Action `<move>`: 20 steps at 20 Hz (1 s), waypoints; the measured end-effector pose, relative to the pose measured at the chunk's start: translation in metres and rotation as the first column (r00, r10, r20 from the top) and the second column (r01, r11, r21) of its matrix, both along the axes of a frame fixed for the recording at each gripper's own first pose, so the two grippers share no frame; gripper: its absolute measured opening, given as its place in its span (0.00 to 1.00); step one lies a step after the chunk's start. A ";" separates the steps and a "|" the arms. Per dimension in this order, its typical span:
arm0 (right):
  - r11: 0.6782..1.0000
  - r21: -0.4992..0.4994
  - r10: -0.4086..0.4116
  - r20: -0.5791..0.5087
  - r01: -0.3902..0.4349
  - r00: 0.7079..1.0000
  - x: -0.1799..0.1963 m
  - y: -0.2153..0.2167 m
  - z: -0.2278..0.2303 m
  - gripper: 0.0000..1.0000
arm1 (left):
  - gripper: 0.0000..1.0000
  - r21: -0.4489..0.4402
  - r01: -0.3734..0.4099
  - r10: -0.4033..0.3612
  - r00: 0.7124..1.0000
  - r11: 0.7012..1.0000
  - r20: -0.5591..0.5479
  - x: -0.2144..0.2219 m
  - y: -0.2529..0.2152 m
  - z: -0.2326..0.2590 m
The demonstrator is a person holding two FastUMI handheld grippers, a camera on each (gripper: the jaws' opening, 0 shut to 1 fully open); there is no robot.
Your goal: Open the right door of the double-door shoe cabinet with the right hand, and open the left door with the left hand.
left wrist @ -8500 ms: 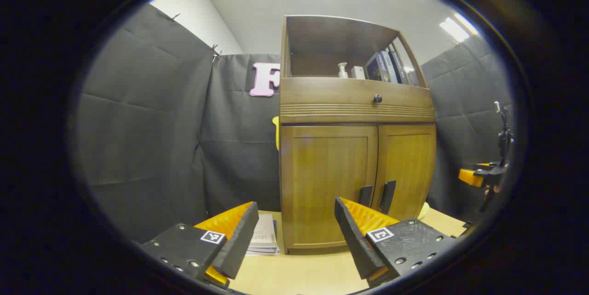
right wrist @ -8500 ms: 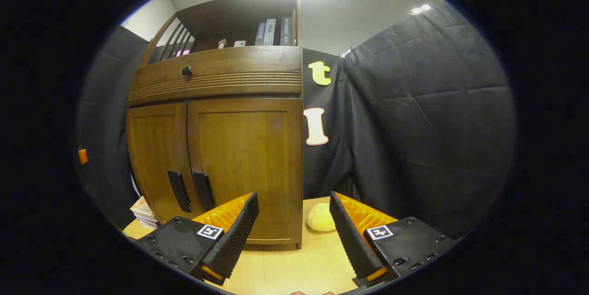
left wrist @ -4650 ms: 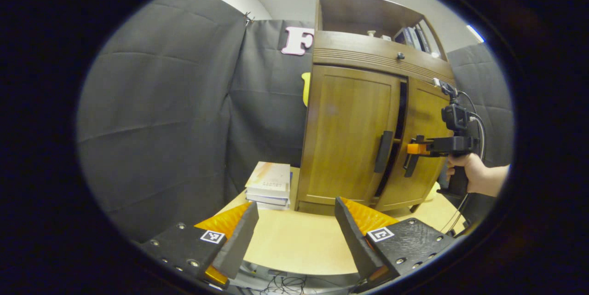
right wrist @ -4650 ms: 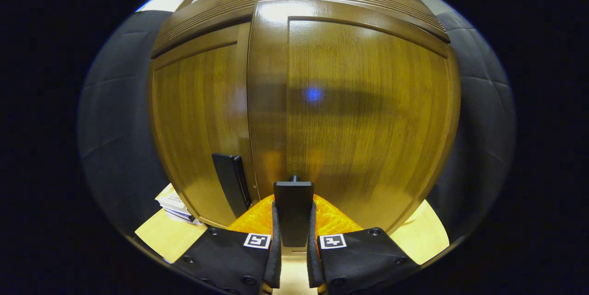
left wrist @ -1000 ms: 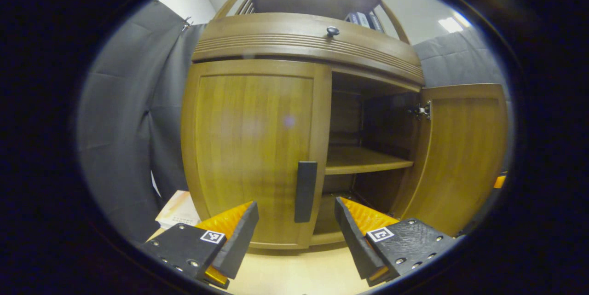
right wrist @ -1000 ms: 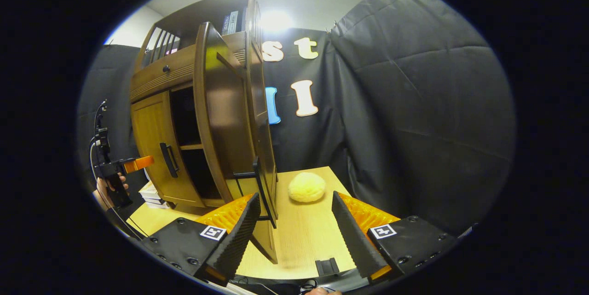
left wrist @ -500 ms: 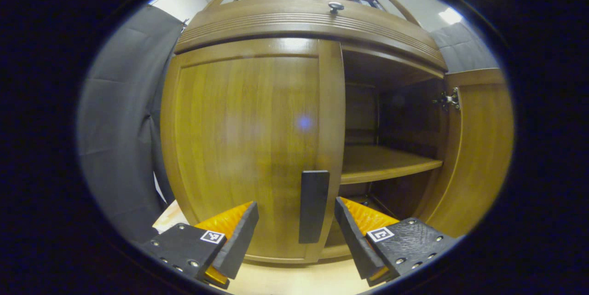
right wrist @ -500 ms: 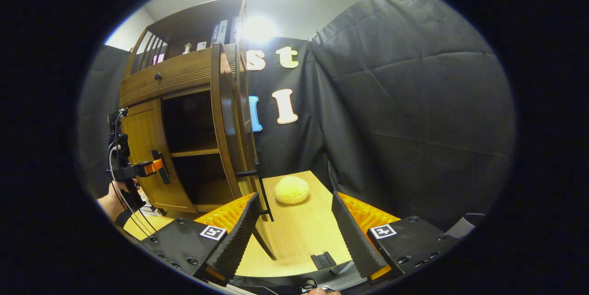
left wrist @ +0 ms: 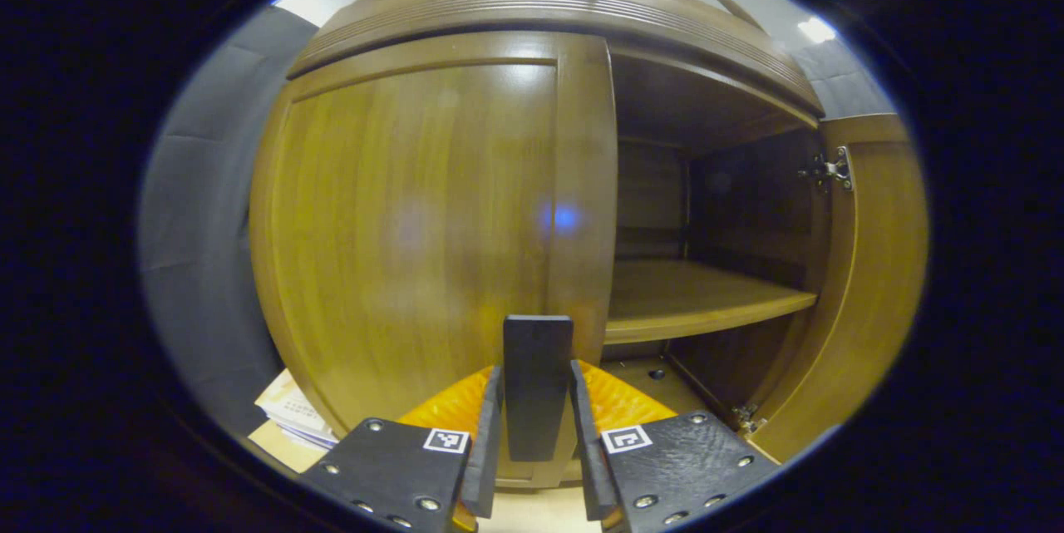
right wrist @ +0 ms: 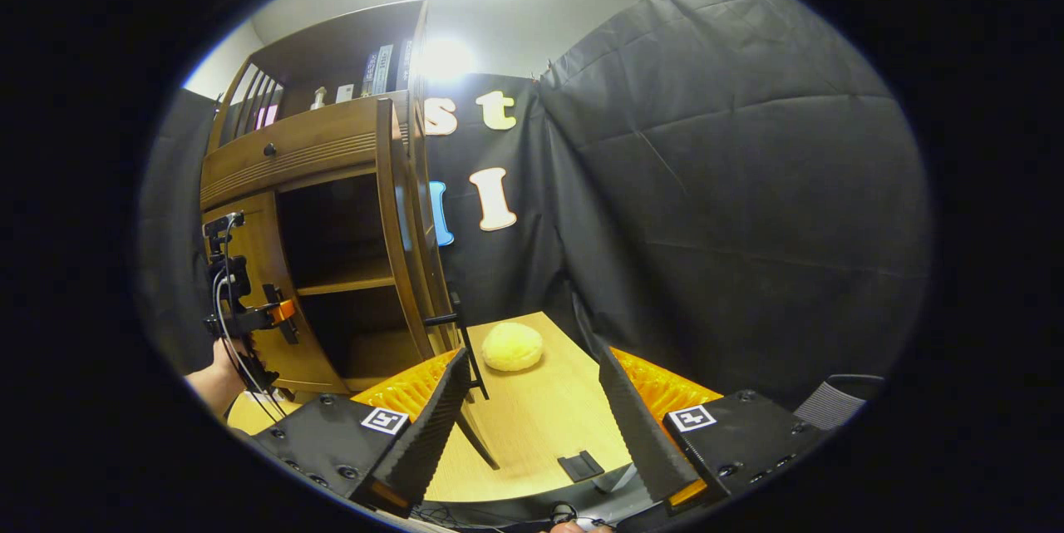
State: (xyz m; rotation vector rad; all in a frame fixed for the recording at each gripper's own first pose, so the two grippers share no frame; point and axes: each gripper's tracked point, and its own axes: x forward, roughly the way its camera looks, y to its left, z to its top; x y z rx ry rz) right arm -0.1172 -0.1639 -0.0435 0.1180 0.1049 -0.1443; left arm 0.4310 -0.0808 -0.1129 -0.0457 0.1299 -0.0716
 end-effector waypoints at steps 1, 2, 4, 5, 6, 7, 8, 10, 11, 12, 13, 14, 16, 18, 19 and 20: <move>1.000 0.003 0.001 0.001 -0.001 1.000 0.001 0.001 0.000 0.98 | 0.37 0.003 -0.003 0.003 1.000 1.000 0.010 0.004 0.000 0.001; 1.000 0.005 0.002 0.002 -0.002 1.000 0.002 0.003 0.002 0.98 | 0.34 0.028 -0.008 0.007 1.000 1.000 0.012 0.002 0.000 0.000; 1.000 0.006 0.006 0.003 -0.006 1.000 0.003 0.006 0.001 0.98 | 0.29 0.022 -0.013 0.012 1.000 1.000 0.022 0.003 0.000 0.000; 1.000 0.005 0.010 0.005 -0.010 1.000 0.002 0.007 0.001 0.98 | 0.27 0.011 -0.004 0.004 1.000 1.000 0.022 0.008 -0.001 0.000; 1.000 0.005 0.012 0.005 -0.012 1.000 0.003 0.008 0.001 0.98 | 0.26 0.012 0.005 -0.005 1.000 1.000 0.020 0.003 0.000 -0.001; 1.000 0.008 0.021 0.005 -0.021 1.000 0.003 0.010 0.000 0.98 | 0.26 0.011 0.012 -0.012 1.000 1.000 0.020 0.002 0.000 -0.001; 0.999 0.016 0.034 0.004 -0.034 0.999 0.003 0.013 -0.001 0.98 | 0.27 0.003 0.012 -0.012 1.000 1.000 0.011 0.001 0.000 -0.004; 0.998 0.029 0.048 -0.001 -0.048 0.999 0.004 0.017 -0.001 0.93 | 0.19 0.003 0.013 -0.013 1.000 1.000 0.009 -0.002 0.000 -0.004; 0.998 0.032 0.053 -0.001 -0.053 0.999 0.003 0.017 -0.003 0.93 | 0.19 -0.001 0.015 -0.015 1.000 1.000 0.012 -0.005 0.001 -0.002; 0.998 0.034 0.058 0.001 -0.058 0.998 0.003 0.018 -0.001 0.93 | 0.19 -0.006 0.018 -0.018 1.000 1.000 0.011 -0.008 0.001 -0.003; 0.997 0.036 0.066 0.003 -0.066 0.998 0.002 0.020 -0.002 0.93 | 0.19 -0.008 0.024 -0.024 1.000 1.000 0.014 -0.013 0.002 -0.002; 0.996 0.036 0.076 0.003 -0.076 0.997 0.001 0.022 -0.001 0.92 | 0.19 -0.010 0.028 -0.028 0.999 1.000 0.017 -0.019 0.003 -0.001; 0.995 0.033 0.097 0.003 -0.097 0.995 -0.002 0.027 -0.003 0.92 | 0.19 -0.012 0.042 -0.041 0.999 0.999 0.020 -0.032 0.007 -0.001; 0.992 0.026 0.122 0.008 -0.122 0.993 -0.001 0.034 -0.004 0.92 | 0.19 -0.013 0.057 -0.057 0.998 0.998 0.026 -0.046 0.012 0.000; 0.990 0.026 0.138 0.010 -0.138 0.990 0.000 0.039 -0.006 0.92 | 0.19 -0.010 0.064 -0.063 0.998 0.998 0.028 -0.050 0.013 0.002; 0.988 0.028 0.151 0.008 -0.151 0.988 0.000 0.044 -0.008 0.92 | 0.19 -0.007 0.068 -0.068 0.997 0.998 0.033 -0.056 0.015 0.004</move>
